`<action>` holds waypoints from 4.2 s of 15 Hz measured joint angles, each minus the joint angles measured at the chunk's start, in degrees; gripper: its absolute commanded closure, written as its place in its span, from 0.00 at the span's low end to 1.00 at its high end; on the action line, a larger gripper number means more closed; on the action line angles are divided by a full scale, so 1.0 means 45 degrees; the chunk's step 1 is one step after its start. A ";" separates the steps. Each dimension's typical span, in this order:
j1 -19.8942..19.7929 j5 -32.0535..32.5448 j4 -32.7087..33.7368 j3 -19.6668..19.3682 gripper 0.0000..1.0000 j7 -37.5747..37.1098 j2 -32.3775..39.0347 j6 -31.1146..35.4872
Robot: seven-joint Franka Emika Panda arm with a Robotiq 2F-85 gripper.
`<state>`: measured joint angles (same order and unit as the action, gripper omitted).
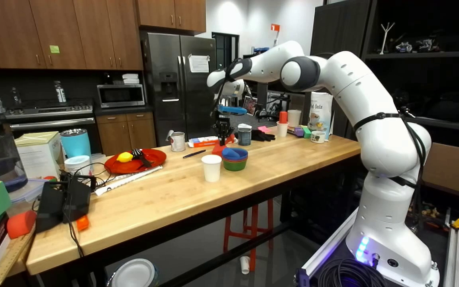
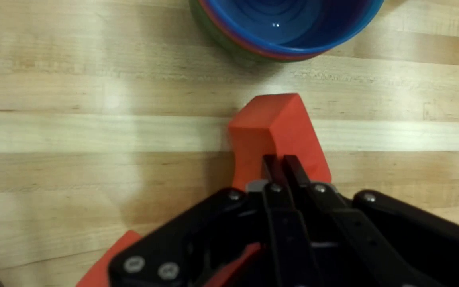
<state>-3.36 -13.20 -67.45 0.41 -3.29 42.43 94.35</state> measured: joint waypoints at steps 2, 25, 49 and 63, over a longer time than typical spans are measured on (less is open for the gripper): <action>-0.0002 0.0146 0.0001 -0.0108 1.00 -0.0201 -0.0237 0.0042; 0.0336 0.0389 -0.4681 -0.0206 0.99 -0.0958 -0.5094 0.1657; 0.1341 -0.2479 -1.2890 0.0467 0.99 -0.3408 -0.9335 0.5883; 0.1341 -0.2222 -1.4110 0.0628 0.99 -0.2653 -1.0418 0.7893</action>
<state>2.68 -23.20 -130.95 3.24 -15.22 -4.45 129.87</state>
